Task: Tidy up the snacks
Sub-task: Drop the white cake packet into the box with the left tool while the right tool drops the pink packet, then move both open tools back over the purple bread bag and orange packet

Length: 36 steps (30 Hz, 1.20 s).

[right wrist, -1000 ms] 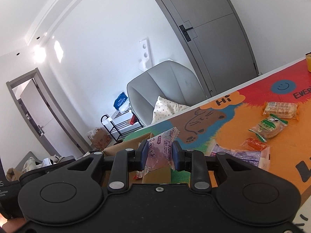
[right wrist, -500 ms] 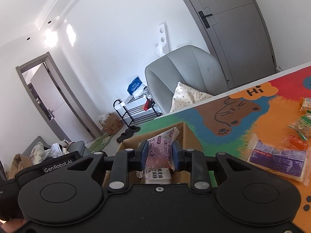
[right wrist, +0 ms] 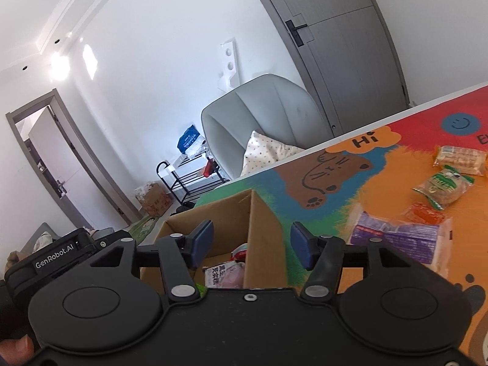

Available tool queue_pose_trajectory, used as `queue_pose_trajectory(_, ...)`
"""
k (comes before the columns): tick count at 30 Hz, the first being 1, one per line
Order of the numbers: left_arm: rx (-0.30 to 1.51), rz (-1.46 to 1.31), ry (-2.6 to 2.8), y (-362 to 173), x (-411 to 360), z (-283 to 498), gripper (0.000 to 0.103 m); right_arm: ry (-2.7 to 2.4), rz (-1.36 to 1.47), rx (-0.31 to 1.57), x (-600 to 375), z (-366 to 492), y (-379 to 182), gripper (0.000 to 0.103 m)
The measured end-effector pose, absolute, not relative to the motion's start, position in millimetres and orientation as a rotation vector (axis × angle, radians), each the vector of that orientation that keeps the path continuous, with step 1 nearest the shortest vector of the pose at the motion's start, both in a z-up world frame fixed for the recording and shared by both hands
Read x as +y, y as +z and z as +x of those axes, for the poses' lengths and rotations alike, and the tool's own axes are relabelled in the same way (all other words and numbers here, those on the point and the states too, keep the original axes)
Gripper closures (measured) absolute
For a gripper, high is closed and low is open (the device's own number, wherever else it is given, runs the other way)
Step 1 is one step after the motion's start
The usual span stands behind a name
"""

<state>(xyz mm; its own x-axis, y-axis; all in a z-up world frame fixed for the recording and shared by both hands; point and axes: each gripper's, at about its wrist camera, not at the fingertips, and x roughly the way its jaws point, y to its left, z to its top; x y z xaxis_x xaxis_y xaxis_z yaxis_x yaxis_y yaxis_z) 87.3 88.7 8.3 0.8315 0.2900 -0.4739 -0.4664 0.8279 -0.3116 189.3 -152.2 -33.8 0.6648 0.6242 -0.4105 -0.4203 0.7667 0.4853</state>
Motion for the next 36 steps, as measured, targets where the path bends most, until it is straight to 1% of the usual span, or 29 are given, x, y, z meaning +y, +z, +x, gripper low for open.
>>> queue_pose_trajectory(3,0.432,-0.420,0.382,6,75,88,0.010,0.572,0.364,0.595,-165,185,-36,0.042)
queue_pose_trajectory(5,0.441,-0.406,0.365,3,66,91,0.009,0.551,0.369,0.595,-174,183,-39,0.040)
queue_pose_trajectory(13,0.479,-0.356,0.310,-3,27,103,0.009,0.468,0.413,0.597,-216,182,-51,0.031)
queue_pose_trajectory(15,0.482,-0.335,0.291,-2,14,105,0.009,0.452,0.424,0.589,-227,181,-52,0.025)
queue_pose_trajectory(20,0.487,-0.300,0.253,-2,-12,109,0.009,0.415,0.455,0.577,-252,179,-55,0.021)
queue_pose_trajectory(36,0.521,-0.208,0.156,-9,-77,129,0.009,0.337,0.544,0.583,-311,184,-78,0.021)
